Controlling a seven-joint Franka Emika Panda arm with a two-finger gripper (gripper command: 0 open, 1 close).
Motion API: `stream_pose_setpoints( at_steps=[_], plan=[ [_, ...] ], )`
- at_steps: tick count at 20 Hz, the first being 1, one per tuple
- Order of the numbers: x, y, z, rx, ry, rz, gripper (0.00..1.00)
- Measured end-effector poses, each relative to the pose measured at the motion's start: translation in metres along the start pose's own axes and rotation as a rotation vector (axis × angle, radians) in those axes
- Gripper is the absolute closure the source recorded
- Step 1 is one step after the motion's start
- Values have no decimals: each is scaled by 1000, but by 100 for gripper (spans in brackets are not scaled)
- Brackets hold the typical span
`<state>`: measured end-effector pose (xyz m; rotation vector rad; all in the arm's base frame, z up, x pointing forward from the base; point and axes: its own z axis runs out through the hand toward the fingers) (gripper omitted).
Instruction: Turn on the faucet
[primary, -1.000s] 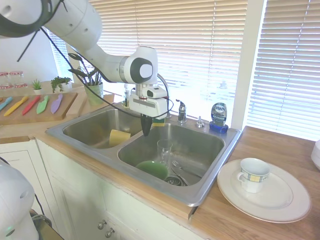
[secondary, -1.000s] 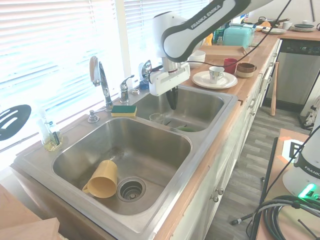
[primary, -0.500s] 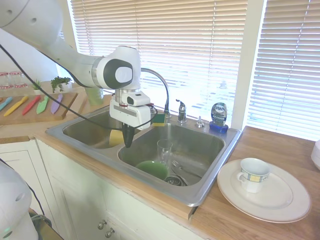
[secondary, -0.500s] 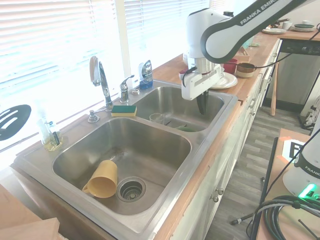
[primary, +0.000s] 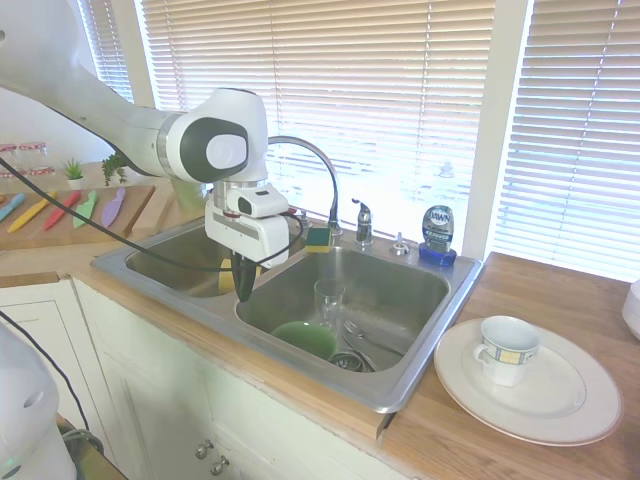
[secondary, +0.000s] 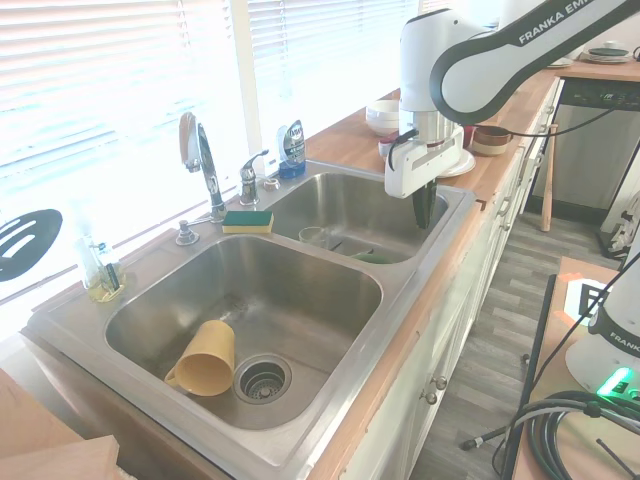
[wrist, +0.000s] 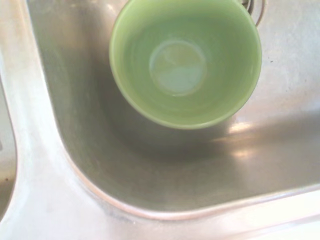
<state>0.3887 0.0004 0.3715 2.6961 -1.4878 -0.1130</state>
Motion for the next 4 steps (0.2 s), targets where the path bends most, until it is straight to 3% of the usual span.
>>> stream_pose_setpoints(
  at_steps=[4],
  plan=[
    [-3,3,1,0,-1,-1,0]
  ],
)
